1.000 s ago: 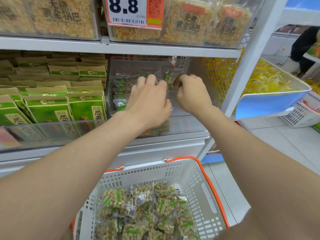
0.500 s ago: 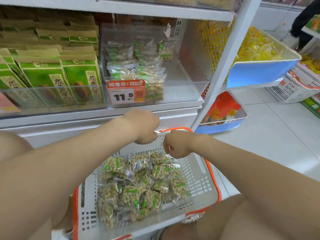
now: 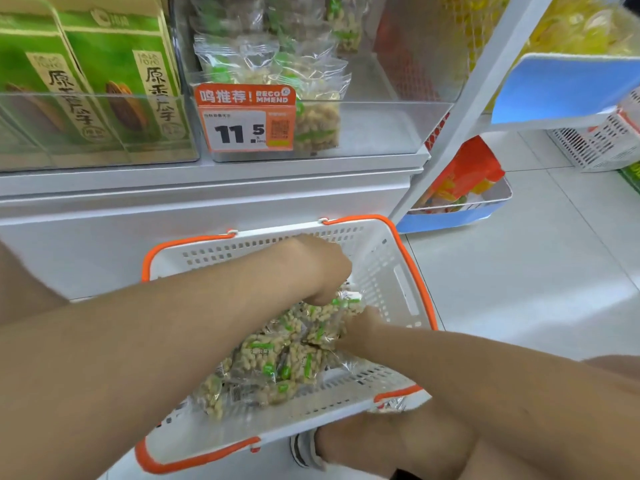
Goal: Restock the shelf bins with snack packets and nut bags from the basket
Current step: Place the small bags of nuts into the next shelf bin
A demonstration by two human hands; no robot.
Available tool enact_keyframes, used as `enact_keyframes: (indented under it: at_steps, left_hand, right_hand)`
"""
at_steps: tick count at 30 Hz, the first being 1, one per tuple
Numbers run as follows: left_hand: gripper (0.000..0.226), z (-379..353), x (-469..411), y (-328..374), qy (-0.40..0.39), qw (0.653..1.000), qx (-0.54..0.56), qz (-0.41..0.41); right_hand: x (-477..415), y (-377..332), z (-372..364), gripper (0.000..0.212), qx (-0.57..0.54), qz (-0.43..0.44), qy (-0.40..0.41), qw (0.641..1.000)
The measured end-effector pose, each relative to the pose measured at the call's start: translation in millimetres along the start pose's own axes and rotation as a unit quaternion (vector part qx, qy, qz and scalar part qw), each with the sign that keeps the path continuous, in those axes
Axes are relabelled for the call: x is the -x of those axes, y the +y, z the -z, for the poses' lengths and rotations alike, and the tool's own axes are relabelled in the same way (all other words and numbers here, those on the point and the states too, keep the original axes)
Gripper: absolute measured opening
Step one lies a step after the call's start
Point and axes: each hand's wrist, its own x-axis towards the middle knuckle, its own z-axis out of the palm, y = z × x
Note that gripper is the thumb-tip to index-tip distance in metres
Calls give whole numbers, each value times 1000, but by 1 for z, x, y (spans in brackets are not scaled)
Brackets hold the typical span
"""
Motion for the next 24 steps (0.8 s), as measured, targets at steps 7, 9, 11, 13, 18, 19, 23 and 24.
enact_keyframes:
  at_steps: [7,9,11,13,18,19,23,24]
  left_hand:
    - [23,0,-6,-6,-13,999,40,12]
    - [20,4,-1,-7,-26,998,44,27]
    - [21,10,9,-7,-52,996,44,52]
    - [20,12,17,-12,-73,992,55,82]
    - [23,33,44,-34,-47,977,162,129]
    - [24,41,52,-37,-29,967,210,142]
    - [25,64,77,-54,77,850,489,180]
    - [31,70,81,-57,116,810,550,169]
  right_hand:
    - [10,30,8,30,-64,12,160,985]
    - [19,43,20,18,-261,8,175,949]
    - [29,54,30,13,-420,-10,235,877]
    - [46,62,41,14,-524,-31,314,792]
    - [100,65,74,26,-646,-97,512,557]
    - [108,65,81,26,-654,-113,533,524]
    - [143,73,109,26,-681,-143,591,408]
    - [153,77,115,25,-681,-149,607,380]
